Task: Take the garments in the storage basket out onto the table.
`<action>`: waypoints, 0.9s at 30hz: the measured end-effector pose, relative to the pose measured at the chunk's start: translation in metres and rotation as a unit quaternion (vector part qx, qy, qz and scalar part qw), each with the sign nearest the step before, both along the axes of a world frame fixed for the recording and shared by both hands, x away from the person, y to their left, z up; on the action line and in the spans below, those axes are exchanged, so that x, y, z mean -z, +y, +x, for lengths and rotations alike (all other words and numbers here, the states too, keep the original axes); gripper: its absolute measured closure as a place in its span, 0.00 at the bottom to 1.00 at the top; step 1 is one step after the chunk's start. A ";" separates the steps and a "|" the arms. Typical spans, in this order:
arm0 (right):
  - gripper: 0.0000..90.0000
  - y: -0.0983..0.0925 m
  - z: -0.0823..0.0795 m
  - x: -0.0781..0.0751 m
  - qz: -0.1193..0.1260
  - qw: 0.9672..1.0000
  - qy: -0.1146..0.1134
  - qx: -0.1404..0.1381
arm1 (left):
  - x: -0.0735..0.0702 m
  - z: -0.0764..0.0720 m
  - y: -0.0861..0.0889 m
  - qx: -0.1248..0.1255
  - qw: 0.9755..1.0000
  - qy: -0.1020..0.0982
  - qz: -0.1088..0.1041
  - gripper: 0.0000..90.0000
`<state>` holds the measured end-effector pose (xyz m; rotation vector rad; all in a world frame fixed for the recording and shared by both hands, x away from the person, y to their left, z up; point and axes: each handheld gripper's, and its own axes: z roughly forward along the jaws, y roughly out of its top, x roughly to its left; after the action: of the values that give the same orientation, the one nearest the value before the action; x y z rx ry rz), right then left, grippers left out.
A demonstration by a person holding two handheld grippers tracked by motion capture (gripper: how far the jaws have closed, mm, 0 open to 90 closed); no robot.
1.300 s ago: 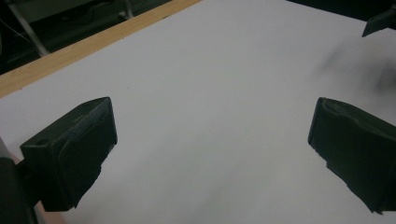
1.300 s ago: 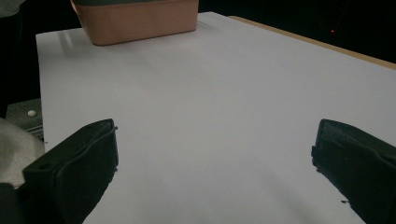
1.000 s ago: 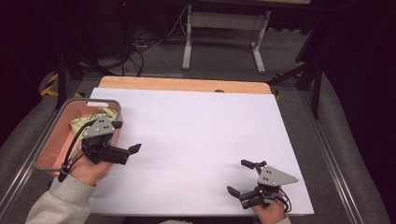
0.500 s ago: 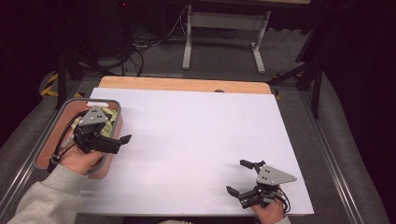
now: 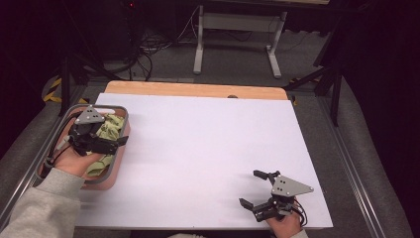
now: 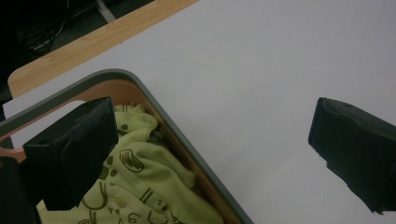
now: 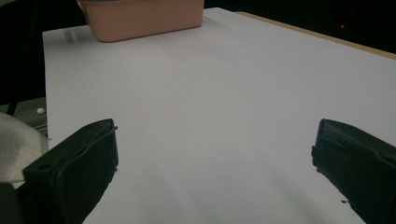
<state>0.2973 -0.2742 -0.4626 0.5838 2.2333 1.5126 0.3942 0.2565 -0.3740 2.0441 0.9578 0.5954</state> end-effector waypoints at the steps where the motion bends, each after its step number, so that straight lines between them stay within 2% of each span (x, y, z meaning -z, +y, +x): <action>1: 0.01 0.000 0.000 0.000 0.000 1.000 0.000 0.000 | 0.001 0.001 0.001 -0.002 1.000 0.003 0.002 0.03; 2: 0.01 0.000 0.000 0.000 0.000 1.000 0.000 0.000 | 0.001 0.001 0.001 -0.002 1.000 0.003 0.002 0.03; 5: 0.01 0.000 0.000 0.000 0.003 1.000 0.002 -0.003 | 0.003 0.005 0.010 -0.019 1.000 0.002 -0.016 0.02; 8: 0.01 0.000 0.000 0.000 0.005 1.000 0.003 -0.004 | 0.006 0.008 0.015 -0.027 1.000 0.006 -0.013 0.02; 13: 0.01 0.000 0.001 0.000 0.003 1.000 0.004 -0.007 | 0.015 0.017 0.024 -0.058 0.998 0.025 0.012 0.03; 19: 0.01 -0.001 0.001 0.000 0.008 1.000 0.005 -0.011 | 0.022 0.027 0.034 -0.066 0.997 0.047 -0.001 0.02; 27: 0.01 0.000 0.001 0.000 0.007 1.000 0.005 -0.014 | 0.033 0.044 0.042 -0.078 0.994 0.071 0.012 0.02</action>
<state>0.2982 -0.2746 -0.4629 0.5680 2.2480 1.5444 0.4385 0.2990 -0.4067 2.0678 1.2068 0.5514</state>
